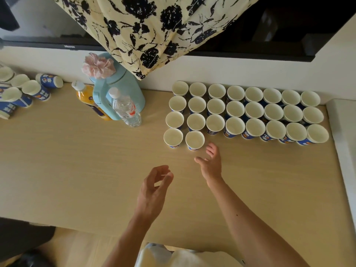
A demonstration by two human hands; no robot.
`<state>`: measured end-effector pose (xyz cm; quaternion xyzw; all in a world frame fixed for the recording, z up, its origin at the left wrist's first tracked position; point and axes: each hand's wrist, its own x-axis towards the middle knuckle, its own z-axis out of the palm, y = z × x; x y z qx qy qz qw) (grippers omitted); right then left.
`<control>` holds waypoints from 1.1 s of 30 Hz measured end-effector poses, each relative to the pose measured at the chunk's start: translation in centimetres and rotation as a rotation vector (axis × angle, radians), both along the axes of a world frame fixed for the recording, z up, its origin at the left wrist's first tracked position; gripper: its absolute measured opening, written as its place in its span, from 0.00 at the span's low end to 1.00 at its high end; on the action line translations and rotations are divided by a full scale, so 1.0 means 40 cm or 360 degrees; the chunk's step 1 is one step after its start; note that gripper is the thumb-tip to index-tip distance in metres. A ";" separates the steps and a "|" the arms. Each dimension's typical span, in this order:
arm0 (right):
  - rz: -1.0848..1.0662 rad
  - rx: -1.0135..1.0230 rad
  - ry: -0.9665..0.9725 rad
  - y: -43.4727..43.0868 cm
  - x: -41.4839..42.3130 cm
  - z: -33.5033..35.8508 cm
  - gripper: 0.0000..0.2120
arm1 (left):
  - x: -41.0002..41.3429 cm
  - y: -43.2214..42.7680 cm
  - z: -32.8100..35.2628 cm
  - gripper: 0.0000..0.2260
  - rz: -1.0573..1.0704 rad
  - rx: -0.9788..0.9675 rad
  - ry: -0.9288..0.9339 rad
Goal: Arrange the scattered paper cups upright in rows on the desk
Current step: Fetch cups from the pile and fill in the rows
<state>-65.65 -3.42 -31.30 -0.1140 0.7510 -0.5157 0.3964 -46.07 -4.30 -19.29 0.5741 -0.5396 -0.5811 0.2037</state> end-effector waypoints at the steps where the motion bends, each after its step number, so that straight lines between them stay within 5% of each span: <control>1: -0.0051 0.0015 0.0006 0.018 0.011 0.006 0.36 | -0.002 0.001 0.003 0.24 0.0008 -0.0002 0.0006; 5: -0.0104 -0.0010 -0.0013 0.074 0.058 0.054 0.33 | -0.003 0.011 0.017 0.23 0.0082 -0.0025 0.0038; 15: 0.0478 -0.0292 -0.0229 0.058 0.228 0.237 0.28 | 0.092 0.069 0.086 0.22 0.0435 -0.0216 0.0153; 33: 0.0954 -0.0531 -0.0111 0.061 0.875 0.438 0.31 | 0.753 0.100 0.183 0.12 0.0846 -0.0448 0.0402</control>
